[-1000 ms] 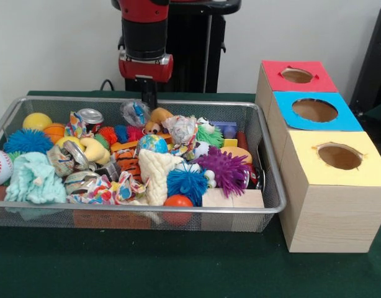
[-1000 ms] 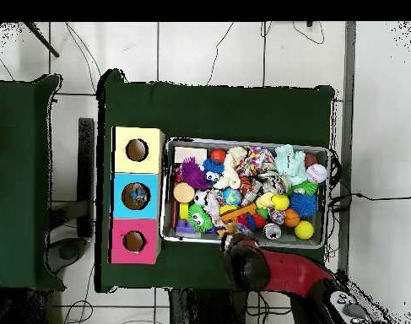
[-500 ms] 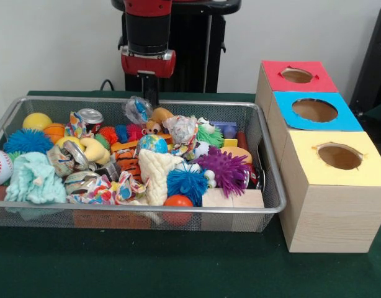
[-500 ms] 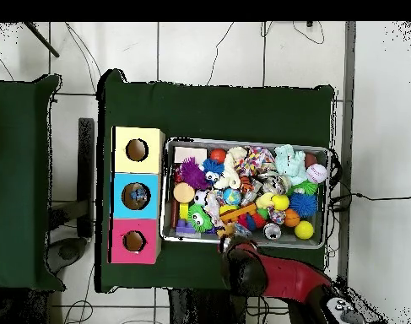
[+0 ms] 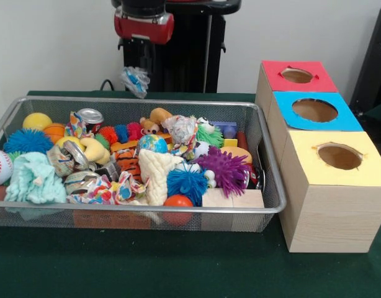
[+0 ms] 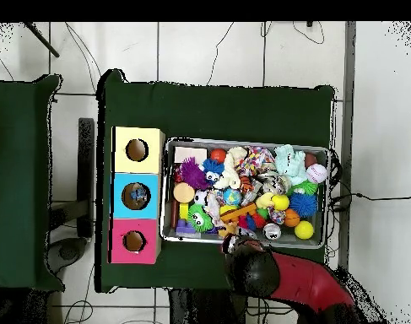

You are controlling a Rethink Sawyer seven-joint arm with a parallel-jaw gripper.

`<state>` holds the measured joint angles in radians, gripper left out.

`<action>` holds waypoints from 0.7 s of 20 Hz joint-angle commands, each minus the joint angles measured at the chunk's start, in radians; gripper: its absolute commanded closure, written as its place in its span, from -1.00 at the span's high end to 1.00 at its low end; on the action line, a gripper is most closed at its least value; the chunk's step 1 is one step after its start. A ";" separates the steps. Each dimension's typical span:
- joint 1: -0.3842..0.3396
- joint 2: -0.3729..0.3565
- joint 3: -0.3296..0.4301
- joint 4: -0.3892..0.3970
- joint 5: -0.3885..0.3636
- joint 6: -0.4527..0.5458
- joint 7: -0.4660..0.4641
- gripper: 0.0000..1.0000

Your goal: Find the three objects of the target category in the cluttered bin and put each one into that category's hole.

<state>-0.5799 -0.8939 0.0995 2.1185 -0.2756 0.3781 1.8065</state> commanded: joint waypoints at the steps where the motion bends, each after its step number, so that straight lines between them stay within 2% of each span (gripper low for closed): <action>1: -0.005 -0.139 0.137 -0.024 0.087 0.140 -0.005 -1.00; 6: -0.002 -0.150 0.149 -0.029 0.099 0.145 0.001 -1.00; 12: 0.076 -0.186 0.119 -0.101 0.127 0.328 0.032 -1.00; 14: 0.095 -0.187 0.114 -0.112 0.139 0.355 0.049 -1.00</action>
<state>-0.5174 -1.0535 0.1400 2.0897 -0.1864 0.5495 1.8065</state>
